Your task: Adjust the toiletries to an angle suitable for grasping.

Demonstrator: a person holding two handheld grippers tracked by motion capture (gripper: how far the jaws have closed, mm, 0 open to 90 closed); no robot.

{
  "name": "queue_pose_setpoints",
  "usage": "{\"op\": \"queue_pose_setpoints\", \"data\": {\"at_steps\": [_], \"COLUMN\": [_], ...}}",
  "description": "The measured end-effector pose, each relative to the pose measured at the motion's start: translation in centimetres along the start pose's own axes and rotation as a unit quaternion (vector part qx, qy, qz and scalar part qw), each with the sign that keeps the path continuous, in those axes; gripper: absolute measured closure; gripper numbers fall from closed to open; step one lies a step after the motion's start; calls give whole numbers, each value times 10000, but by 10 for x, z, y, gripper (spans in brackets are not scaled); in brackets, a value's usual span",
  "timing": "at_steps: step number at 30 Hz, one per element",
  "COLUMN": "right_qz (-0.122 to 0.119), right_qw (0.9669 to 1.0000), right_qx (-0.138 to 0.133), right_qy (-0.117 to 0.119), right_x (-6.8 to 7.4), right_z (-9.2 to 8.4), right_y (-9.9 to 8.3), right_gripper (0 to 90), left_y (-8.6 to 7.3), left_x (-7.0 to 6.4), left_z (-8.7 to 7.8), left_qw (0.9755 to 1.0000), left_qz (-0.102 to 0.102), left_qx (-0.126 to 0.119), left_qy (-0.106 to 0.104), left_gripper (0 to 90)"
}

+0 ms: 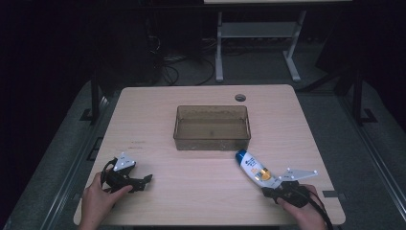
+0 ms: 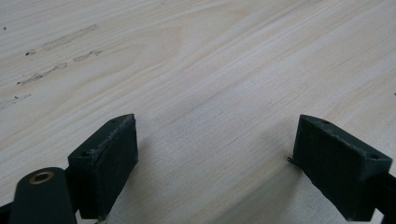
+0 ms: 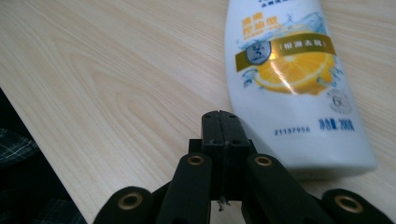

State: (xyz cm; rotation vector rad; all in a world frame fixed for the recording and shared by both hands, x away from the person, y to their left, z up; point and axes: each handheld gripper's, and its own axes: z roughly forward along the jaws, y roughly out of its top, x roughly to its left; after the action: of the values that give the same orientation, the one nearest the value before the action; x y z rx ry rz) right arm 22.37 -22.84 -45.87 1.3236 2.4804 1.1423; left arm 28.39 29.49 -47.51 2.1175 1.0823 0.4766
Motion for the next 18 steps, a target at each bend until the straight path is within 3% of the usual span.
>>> {"op": "queue_pose_setpoints", "data": {"at_steps": [8,18], "right_qz": [75,-6], "right_qw": [9999,9997], "right_qx": [-43,-243], "right_qy": [-88,11], "right_x": [-6,-2], "right_z": [-8,-13], "right_y": [-5,0], "right_gripper": [900,892], "left_y": [0,0], "left_x": [0,0], "left_z": [0,0], "left_qw": [10000,10000], "left_qz": [0,2], "left_qx": [0,3], "left_qy": [-1,0], "left_gripper": [128,128]}}
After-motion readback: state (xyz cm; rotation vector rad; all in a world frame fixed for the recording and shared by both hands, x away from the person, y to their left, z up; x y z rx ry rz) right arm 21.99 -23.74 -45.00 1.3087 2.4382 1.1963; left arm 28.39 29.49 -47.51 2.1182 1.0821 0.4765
